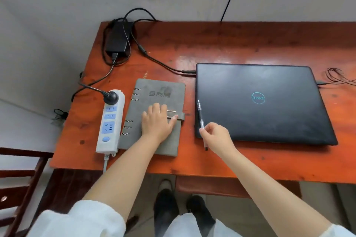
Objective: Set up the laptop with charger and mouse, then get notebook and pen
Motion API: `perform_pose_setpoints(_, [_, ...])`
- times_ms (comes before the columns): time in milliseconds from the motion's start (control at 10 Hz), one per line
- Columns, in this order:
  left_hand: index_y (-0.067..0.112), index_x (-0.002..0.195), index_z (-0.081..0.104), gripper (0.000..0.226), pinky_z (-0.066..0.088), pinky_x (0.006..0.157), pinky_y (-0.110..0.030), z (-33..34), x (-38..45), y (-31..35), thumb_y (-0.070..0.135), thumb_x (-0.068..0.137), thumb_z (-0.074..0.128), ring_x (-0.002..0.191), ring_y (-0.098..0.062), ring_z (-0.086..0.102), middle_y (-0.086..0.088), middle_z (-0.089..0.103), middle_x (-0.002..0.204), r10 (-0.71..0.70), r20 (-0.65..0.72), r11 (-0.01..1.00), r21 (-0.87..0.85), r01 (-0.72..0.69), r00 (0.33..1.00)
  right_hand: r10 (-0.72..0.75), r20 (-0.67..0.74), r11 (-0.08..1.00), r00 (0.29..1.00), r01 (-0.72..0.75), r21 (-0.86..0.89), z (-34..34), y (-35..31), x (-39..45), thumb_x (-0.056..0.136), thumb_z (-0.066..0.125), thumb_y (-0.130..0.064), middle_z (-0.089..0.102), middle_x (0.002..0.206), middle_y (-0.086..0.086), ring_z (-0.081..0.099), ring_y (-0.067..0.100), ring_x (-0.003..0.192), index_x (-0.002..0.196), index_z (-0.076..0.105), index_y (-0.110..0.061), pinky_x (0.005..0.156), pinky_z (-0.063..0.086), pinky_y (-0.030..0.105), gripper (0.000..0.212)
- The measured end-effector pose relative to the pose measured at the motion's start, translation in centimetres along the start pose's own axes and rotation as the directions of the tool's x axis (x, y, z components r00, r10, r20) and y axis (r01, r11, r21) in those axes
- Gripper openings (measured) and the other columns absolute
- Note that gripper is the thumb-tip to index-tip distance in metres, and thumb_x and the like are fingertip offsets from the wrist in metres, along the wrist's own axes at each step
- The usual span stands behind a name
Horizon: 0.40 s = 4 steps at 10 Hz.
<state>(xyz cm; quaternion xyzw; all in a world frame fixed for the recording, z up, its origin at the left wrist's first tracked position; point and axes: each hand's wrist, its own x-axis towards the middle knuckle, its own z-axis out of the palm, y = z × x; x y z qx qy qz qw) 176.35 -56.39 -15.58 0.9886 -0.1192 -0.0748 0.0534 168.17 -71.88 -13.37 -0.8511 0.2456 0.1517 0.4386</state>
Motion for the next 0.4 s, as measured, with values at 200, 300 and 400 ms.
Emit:
perform_pose_setpoints(200, [0.004, 0.125, 0.038, 0.053, 0.037, 0.098, -0.046, -1.4, 1.0, -4.1, 0.042, 0.089, 0.047, 0.122, -0.038, 0.036, -0.024, 0.034, 0.136, -0.238, 0.069, 0.968, -0.069, 0.242, 0.969, 0.091, -0.009, 0.948, 0.996, -0.089, -0.304, 4.9, -3.9, 1.0, 0.089, 0.045, -0.012, 0.064, 0.107, 0.021, 0.06, 0.038, 0.099, 0.097, 0.06, 0.003, 0.076, 0.05, 0.035, 0.023])
perform_pose_setpoints(300, [0.019, 0.139, 0.019, 0.08, 0.038, 0.099, -0.044, -1.3, 1.2, -5.0, 0.063, 0.079, 0.048, 0.12, -0.039, 0.038, -0.023, 0.026, 0.139, -0.244, 0.202, 0.963, -0.063, 0.261, 0.948, 0.159, -0.045, 0.911, 0.986, -0.165, -0.377, 5.7, -4.1, 1.5, 0.089, 0.046, -0.009, 0.064, 0.11, 0.018, 0.06, 0.036, 0.1, 0.101, 0.061, 0.0, 0.073, 0.048, 0.032, 0.021])
perform_pose_setpoints(400, [0.029, 0.142, 0.011, 0.092, 0.039, 0.096, -0.04, -1.3, 0.9, -5.8, 0.073, 0.07, 0.048, 0.112, -0.036, 0.044, -0.023, 0.038, 0.127, -0.26, 0.236, 0.965, 0.038, 0.258, 0.936, 0.215, -0.071, 0.89, 0.974, -0.225, -0.396, 6.0, -4.5, 1.4, 0.089, 0.046, -0.008, 0.064, 0.111, 0.016, 0.06, 0.035, 0.1, 0.102, 0.062, -0.002, 0.072, 0.047, 0.03, 0.021])
